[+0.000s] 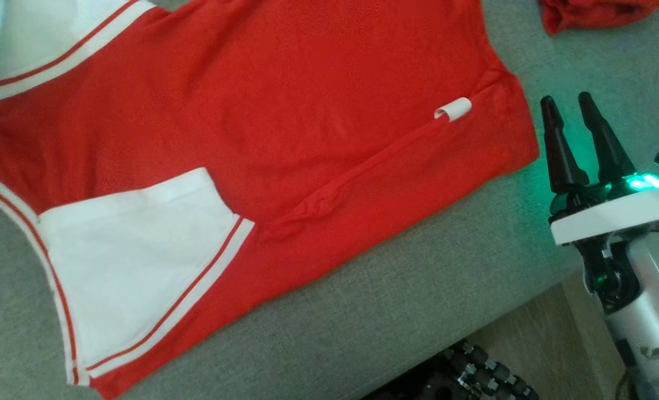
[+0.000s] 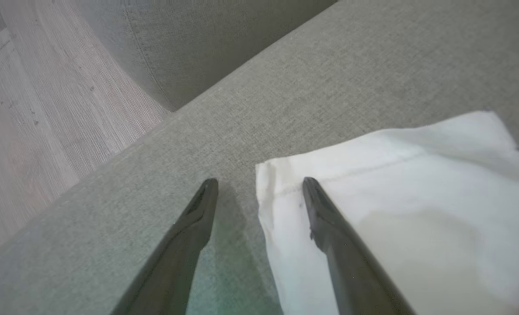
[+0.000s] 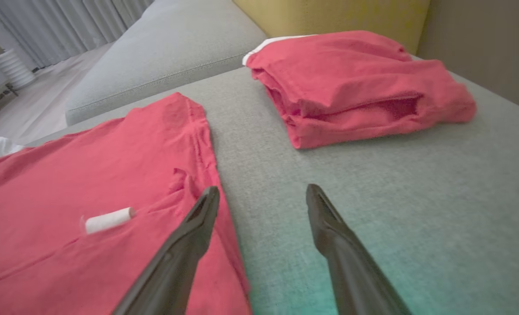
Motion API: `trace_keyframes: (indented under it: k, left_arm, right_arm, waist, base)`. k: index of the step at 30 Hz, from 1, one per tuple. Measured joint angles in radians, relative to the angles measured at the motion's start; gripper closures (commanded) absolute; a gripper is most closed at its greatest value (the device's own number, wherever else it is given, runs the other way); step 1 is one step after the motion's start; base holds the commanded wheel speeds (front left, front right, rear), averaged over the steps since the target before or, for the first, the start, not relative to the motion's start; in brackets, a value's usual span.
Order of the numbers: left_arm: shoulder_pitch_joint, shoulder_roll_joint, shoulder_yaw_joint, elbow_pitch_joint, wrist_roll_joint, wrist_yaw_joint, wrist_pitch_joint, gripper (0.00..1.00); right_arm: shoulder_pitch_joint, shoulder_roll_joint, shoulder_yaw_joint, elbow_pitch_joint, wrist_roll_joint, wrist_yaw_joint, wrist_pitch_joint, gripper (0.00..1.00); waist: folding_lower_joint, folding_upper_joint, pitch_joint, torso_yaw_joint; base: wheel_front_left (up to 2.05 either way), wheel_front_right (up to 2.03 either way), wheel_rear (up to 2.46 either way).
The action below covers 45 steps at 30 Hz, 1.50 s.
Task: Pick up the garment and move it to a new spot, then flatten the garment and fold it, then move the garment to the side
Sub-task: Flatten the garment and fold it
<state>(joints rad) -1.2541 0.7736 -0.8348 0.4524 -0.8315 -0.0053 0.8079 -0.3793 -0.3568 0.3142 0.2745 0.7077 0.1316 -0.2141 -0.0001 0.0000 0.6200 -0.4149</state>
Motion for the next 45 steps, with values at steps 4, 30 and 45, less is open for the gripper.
trace_keyframes:
  k: [4, 30, 45]
  left_arm:
    - [-0.010, 0.011, 0.002, 0.026, -0.002, -0.012, -0.001, 0.24]
    - [-0.094, -0.067, -0.042, -0.031, 0.032, -0.111, -0.180, 1.00]
    - [-0.116, -0.074, -0.085, -0.035, 0.030, -0.127, -0.221, 1.00]
  right_arm:
    - [0.000, -0.001, 0.003, 0.020, 0.005, 0.000, -0.015, 0.00]
    - [-0.560, -0.148, 0.235, 0.236, -0.034, 0.000, 0.296, 0.00]
    - [-0.739, -0.131, 0.437, 0.390, 0.051, 0.000, 0.354, 0.61]
  waist:
    - [0.0000, 0.0000, 0.002, -0.015]
    - [0.0002, 0.0000, 0.036, 0.137]
    - [0.0002, 0.0000, 0.046, 0.209]
  base:
    - [0.00, 0.00, 0.00]
    - [0.00, 0.00, 0.00]
    - [0.00, 0.00, 0.00]
